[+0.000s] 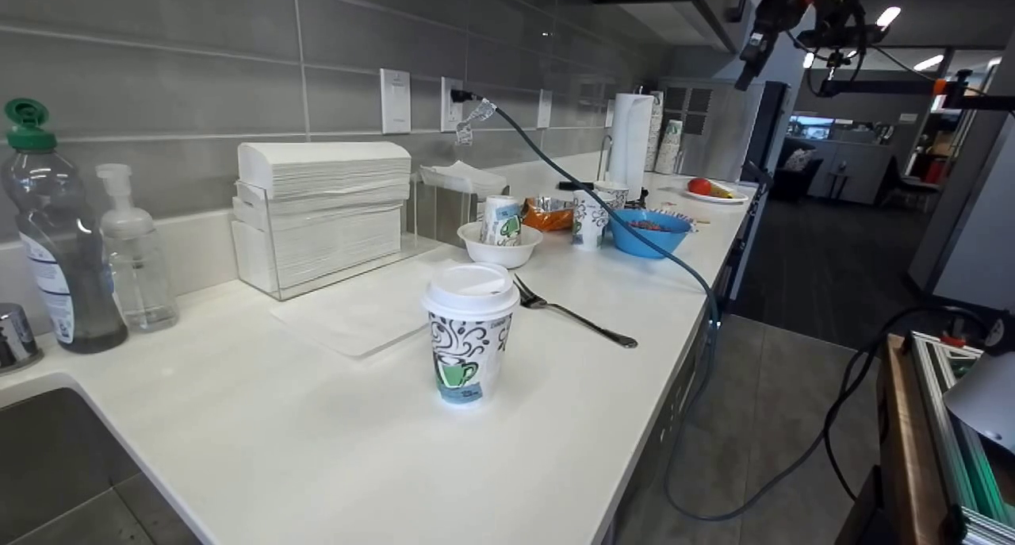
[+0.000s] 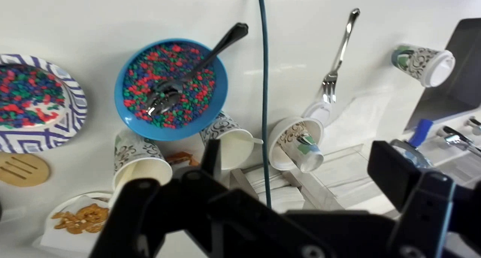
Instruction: Pour the contents in the white and black bowl on the right into the blue bowl.
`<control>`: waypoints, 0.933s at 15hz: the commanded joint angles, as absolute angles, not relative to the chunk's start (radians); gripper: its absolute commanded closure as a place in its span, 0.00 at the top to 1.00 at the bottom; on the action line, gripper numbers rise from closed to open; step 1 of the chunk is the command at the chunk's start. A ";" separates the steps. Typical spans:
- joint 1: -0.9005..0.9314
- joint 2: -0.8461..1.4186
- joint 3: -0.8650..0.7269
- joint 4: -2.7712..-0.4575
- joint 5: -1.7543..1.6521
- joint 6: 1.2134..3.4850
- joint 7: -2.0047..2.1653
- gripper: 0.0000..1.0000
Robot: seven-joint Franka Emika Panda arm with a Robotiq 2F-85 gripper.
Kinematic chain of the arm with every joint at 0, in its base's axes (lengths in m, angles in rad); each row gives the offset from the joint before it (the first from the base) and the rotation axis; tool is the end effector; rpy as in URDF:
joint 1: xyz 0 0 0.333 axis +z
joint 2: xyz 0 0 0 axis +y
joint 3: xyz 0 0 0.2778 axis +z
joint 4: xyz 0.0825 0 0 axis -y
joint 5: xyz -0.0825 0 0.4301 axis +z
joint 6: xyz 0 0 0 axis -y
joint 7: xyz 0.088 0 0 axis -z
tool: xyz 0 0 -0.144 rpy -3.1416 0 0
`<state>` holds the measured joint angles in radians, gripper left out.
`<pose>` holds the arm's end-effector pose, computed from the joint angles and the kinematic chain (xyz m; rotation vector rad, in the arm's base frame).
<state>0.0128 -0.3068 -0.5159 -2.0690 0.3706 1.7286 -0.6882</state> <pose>0.4753 -0.2193 0.4693 -2.6498 -0.1827 -0.2989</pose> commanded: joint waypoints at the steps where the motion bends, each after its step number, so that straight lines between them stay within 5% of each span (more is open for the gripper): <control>1: 0.026 -0.053 -0.615 -1.863 0.532 1.550 -0.812 1.00; 5: -0.154 0.186 -0.561 -1.728 0.623 1.318 -0.887 1.00; 6: -0.158 0.048 -0.501 -1.827 0.573 1.436 -0.839 1.00; 14: -0.235 0.172 -0.463 -1.741 0.593 1.364 -0.877 1.00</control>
